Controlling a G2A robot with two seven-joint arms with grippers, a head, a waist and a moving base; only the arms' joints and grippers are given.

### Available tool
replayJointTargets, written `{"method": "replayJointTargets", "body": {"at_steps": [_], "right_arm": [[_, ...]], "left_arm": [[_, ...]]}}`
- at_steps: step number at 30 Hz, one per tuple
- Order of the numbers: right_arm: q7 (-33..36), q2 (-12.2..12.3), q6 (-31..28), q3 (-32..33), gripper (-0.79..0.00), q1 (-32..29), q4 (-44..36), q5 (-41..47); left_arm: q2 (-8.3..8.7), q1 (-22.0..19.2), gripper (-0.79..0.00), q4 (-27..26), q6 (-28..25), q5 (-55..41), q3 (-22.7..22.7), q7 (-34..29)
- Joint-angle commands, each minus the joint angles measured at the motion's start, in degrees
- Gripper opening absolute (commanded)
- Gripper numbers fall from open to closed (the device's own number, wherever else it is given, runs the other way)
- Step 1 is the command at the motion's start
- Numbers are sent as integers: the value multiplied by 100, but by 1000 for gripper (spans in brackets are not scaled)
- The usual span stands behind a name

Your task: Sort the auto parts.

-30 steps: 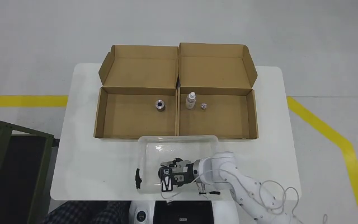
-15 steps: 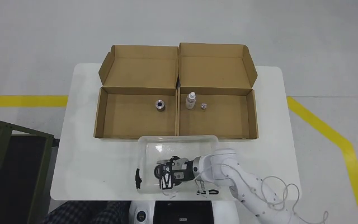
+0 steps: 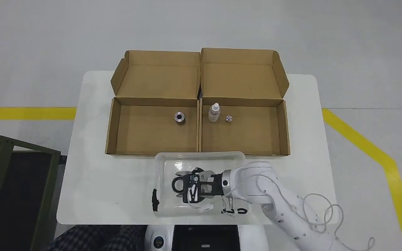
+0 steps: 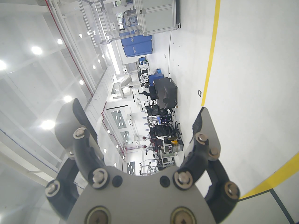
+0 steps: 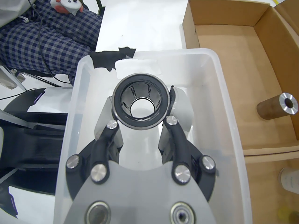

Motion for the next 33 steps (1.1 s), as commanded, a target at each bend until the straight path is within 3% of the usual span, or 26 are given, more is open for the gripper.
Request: {"method": "replayJointTargets", "body": {"at_steps": [1,33], "right_arm": [[-6,15,18,51,-785,-9,-44,52],[-101,250,335,928,-785,-155,-249,1702]], "left_arm": [[0,0,0,0,0,0,0,0],[0,0,0,0,0,0,0,0]]}}
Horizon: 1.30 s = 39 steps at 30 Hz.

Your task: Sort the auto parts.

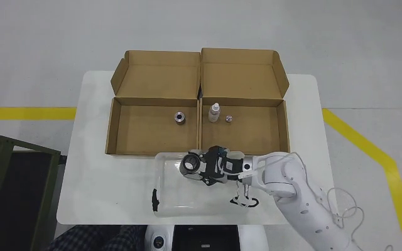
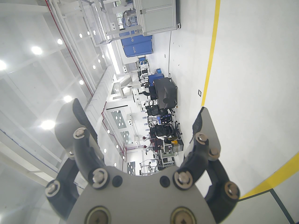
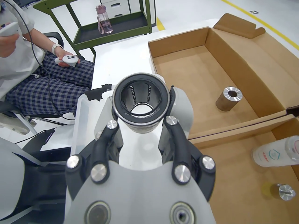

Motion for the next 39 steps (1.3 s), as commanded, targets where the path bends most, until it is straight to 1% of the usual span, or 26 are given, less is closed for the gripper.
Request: {"method": "replayJointTargets", "body": {"at_steps": [1,10,16,26,32,39], "right_arm": [[-7,10,4,25,-785,-5,-11,60],[-102,48,-20,72,-785,-9,-6,284],[-145,47,51,-6,-785,101,30,159],[-321,-107,629,-498,-785,870,355,-428],[-370,-261,984,-927,-785,1445,848,-772],[-383,-452,1210,-1404,-785,1965,1439,-947]], "left_arm": [[0,0,0,0,0,0,0,0],[0,0,0,0,0,0,0,0],[0,0,0,0,0,0,0,0],[0,0,0,0,0,0,0,0],[0,0,0,0,0,0,0,0],[0,0,0,0,0,0,0,0]]}}
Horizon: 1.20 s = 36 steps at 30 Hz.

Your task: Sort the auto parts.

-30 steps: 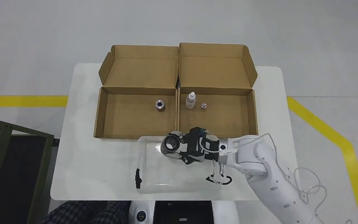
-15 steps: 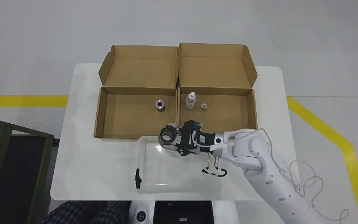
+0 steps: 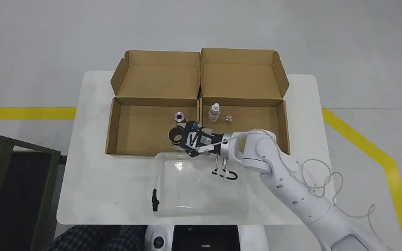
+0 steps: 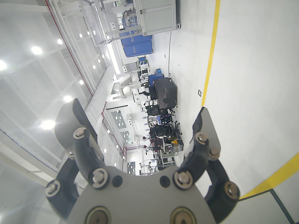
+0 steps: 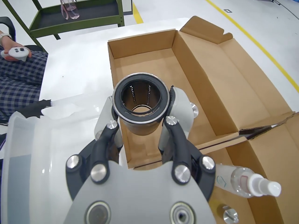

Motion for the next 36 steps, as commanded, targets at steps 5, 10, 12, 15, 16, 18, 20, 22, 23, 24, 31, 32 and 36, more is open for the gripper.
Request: {"method": "replayJointTargets", "body": {"at_steps": [5,10,12,15,16,18,20,22,23,24,31,32,36], "right_arm": [[44,-148,126,-310,-785,330,509,-33],[104,-249,164,-464,-785,539,844,-31],[144,-285,166,-520,-785,610,962,-42],[178,-342,180,-604,-785,705,1117,-52],[190,-360,184,-626,-785,736,1167,-48],[227,-395,201,-672,-785,793,1252,-63],[257,-430,221,-711,-785,848,1343,-77],[293,-464,249,-751,-779,899,1426,-101],[310,-480,252,-773,-767,922,1462,-113],[333,-496,256,-792,-757,947,1502,-130],[448,-587,303,-882,-690,1037,1689,-209],[465,-596,306,-887,-680,1044,1707,-222],[528,-631,290,-901,-634,1084,1794,-276]], "left_arm": [[0,0,0,0,0,0,0,0],[0,0,0,0,0,0,0,0],[0,0,0,0,0,0,0,0],[0,0,0,0,0,0,0,0],[0,0,0,0,0,0,0,0],[0,0,0,0,0,0,0,0],[0,0,0,0,0,0,0,0],[0,0,0,0,0,0,0,0],[0,0,0,0,0,0,0,0],[0,0,0,0,0,0,0,0],[0,0,0,0,0,0,0,0],[0,0,0,0,0,0,0,0],[0,0,0,0,0,0,0,0]]}}
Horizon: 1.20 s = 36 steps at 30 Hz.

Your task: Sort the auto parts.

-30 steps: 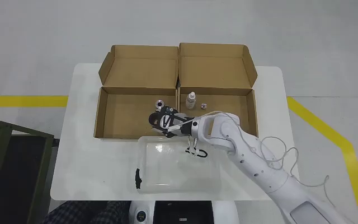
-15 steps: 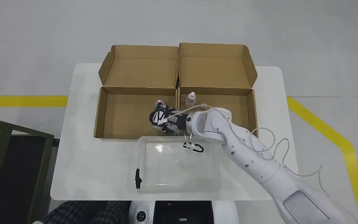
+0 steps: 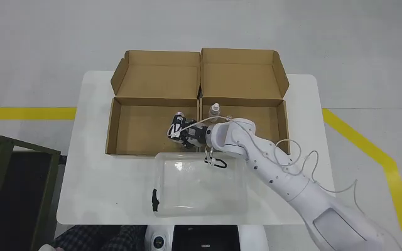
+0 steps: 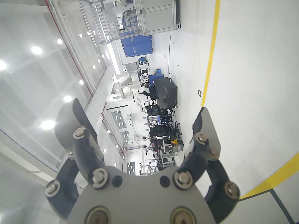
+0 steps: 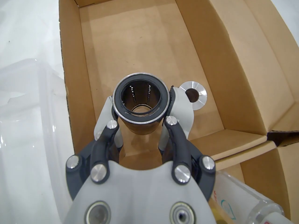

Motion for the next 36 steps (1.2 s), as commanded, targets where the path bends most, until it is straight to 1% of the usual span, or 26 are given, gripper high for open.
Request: {"method": "replayJointTargets", "body": {"at_steps": [1,9,16,17,27,36], "right_arm": [[28,-16,-9,-6,-616,17,34,-17],[158,-75,-58,-23,-499,55,101,-82],[212,-105,-83,13,-434,46,125,-134],[221,-108,-86,21,-416,44,128,-143],[266,-100,-122,187,-403,-48,-94,-171],[252,12,-238,583,-394,-335,-788,-95]], "left_arm": [[0,0,0,0,0,0,0,0],[0,0,0,0,0,0,0,0],[0,0,0,0,0,0,0,0],[0,0,0,0,0,0,0,0],[0,0,0,0,0,0,0,0],[0,0,0,0,0,0,0,0]]}}
